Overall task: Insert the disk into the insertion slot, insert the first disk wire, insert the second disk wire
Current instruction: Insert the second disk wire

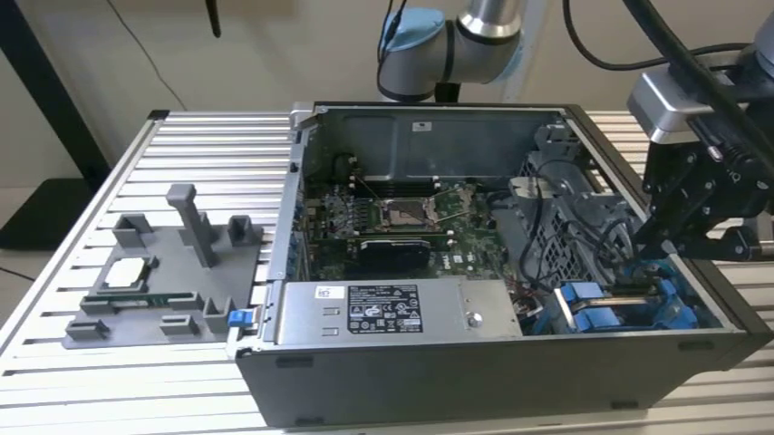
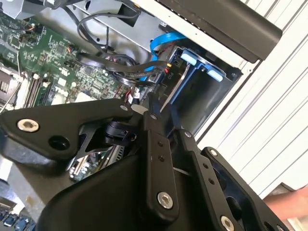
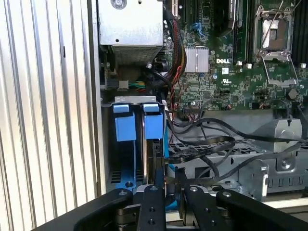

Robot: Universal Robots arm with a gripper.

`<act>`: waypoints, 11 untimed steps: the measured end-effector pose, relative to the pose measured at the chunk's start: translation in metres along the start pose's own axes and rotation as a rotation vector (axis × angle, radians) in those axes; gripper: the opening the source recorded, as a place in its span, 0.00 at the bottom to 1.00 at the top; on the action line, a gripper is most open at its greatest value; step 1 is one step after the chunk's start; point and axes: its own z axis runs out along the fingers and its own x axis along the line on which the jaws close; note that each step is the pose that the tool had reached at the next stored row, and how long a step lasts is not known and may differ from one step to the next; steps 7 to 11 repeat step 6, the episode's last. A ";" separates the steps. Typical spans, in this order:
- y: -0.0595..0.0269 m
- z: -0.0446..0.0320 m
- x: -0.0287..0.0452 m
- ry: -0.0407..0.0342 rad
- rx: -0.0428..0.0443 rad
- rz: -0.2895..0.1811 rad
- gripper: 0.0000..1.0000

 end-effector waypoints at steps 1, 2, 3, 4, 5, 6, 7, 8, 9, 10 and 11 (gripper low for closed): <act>0.0000 0.0000 0.0000 0.0000 0.0000 0.000 1.00; 0.0000 0.0000 0.0000 0.0000 0.0000 0.000 1.00; 0.0000 -0.0001 0.0000 0.0009 0.0000 0.000 1.00; 0.0000 0.0000 0.0000 0.0015 0.0000 0.000 1.00; 0.0000 -0.0001 0.0000 0.0016 0.0000 0.000 1.00; 0.0000 0.0000 0.0000 0.0017 0.0000 0.000 1.00; 0.0000 0.0000 0.0000 0.0017 0.0000 0.000 1.00; 0.0000 0.0000 0.0000 0.0017 0.0000 0.000 1.00; 0.0000 0.0000 0.0000 0.0017 0.0000 0.000 1.00; 0.0000 0.0000 0.0000 0.0017 0.0000 0.000 1.00; 0.0000 0.0000 0.0000 0.0017 0.0000 0.000 1.00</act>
